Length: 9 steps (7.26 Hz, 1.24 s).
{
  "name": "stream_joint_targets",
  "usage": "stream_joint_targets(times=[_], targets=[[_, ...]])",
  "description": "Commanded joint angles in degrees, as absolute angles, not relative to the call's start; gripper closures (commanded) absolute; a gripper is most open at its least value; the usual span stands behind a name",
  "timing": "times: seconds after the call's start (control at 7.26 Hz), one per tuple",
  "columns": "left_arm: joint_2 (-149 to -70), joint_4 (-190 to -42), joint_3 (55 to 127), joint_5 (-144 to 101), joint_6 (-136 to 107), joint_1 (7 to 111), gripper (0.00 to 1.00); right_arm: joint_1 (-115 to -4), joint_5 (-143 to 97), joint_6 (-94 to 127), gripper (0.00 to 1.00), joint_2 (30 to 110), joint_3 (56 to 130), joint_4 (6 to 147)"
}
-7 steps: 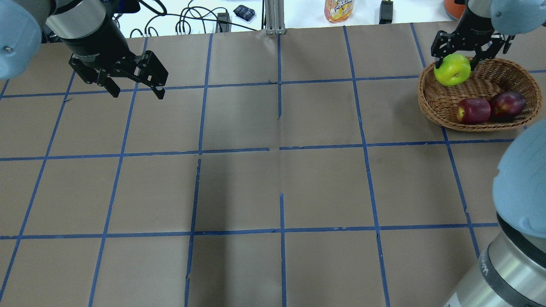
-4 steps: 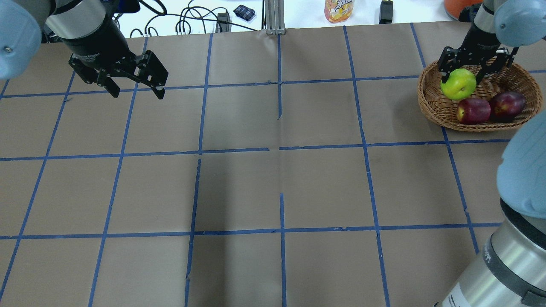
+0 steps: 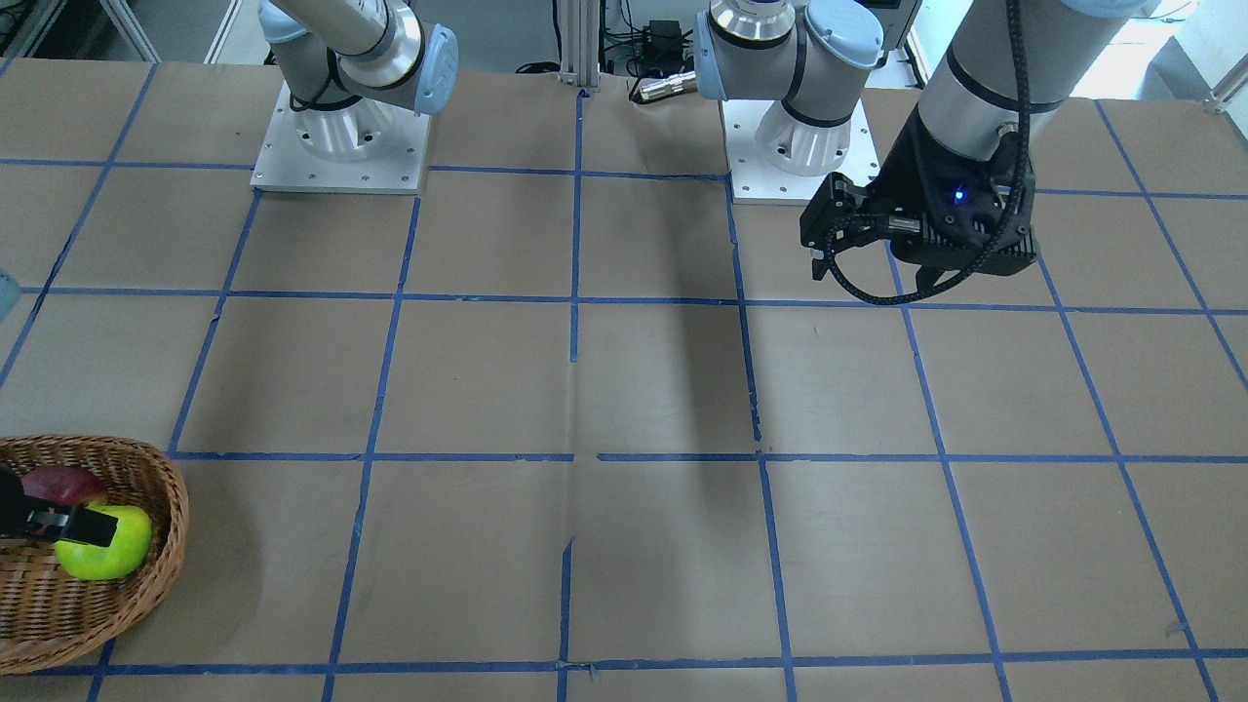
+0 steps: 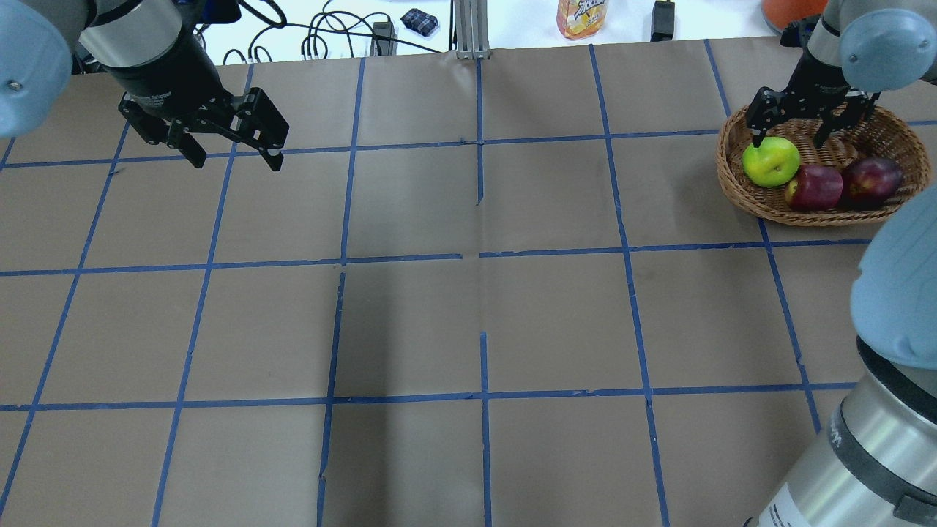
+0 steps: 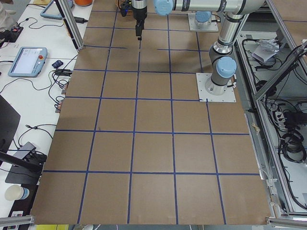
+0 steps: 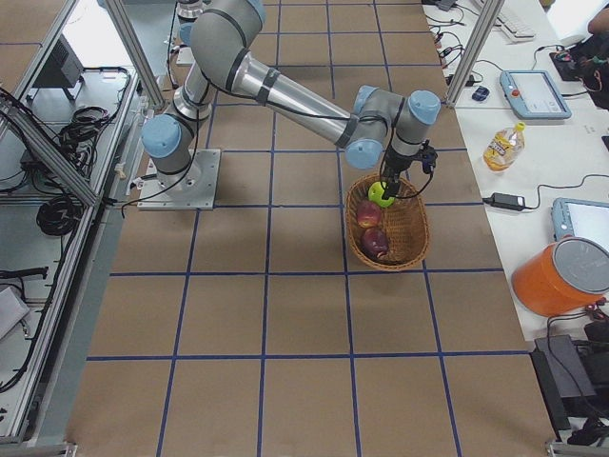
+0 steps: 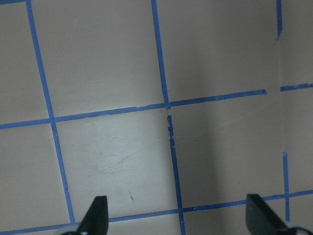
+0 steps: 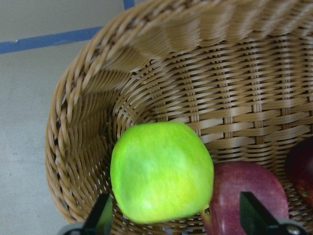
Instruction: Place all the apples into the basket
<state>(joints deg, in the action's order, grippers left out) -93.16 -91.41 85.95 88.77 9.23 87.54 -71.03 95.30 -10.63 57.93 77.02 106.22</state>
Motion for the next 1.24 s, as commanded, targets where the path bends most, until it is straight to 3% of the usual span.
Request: stream_joint_targets(times=[0.0,0.55,0.96,1.1], targets=[[-93.2,-91.4,86.0,88.8,9.2,87.5,0.00,-72.6,94.7,-9.9,0.00,63.9,76.9,101.6],[-93.2,-91.4,86.0,88.8,9.2,87.5,0.00,-85.4,95.4,10.3,0.00,76.8,79.8,90.9],[-93.1,-91.4,86.0,88.8,9.2,87.5,0.00,-88.8,94.6,10.8,0.00,85.3,82.4,82.4],[-93.1,-91.4,86.0,88.8,9.1,87.5,0.00,-89.3,94.2,10.1,0.00,87.3,87.3,80.2]])
